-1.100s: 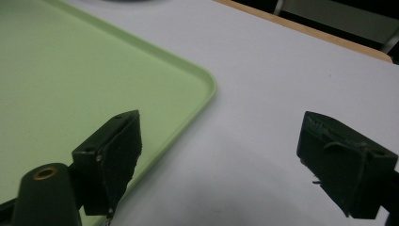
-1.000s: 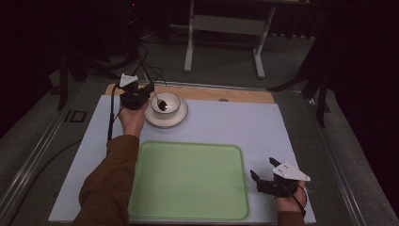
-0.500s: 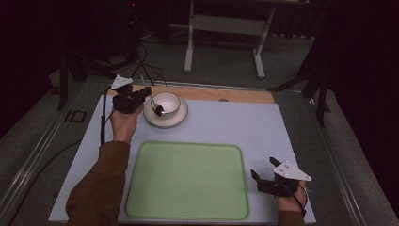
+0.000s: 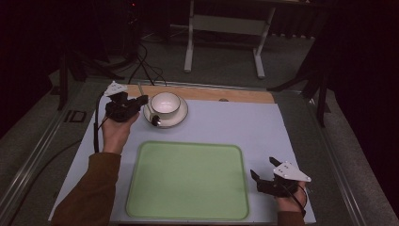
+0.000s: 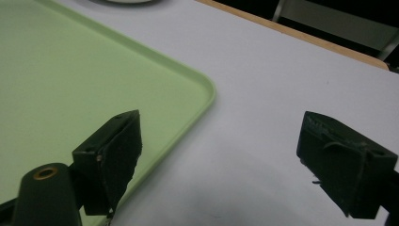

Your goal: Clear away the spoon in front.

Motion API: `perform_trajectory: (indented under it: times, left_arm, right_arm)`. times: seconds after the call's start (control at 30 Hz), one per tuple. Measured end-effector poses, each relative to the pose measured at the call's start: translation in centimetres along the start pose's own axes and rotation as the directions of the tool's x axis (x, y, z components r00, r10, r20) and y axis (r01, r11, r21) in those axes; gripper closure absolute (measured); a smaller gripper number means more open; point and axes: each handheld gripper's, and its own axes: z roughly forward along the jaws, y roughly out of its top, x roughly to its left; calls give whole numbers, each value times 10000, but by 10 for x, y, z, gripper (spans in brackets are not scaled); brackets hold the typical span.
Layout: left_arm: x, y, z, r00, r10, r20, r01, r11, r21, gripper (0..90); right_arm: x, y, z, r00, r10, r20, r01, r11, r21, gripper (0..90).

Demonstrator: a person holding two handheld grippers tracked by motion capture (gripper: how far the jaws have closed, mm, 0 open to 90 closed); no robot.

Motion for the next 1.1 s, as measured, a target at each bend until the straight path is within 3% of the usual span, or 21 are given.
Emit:
perform_trajectory:
  times: [0.67, 1.1]
  left_arm:
    - [-7, -32, -25, 9984, -122, 545, 85, 9976, 685, 890]
    - [-6, -57, -37, 9954, -509, 810, 402, 9910, 1280, 890]
  right_arm:
    - [1, 1, -2, 9998, -156, 79, 156, 9999, -29, 141]
    - [2, 1, -2, 9998, -192, 85, 192, 9998, -27, 141]
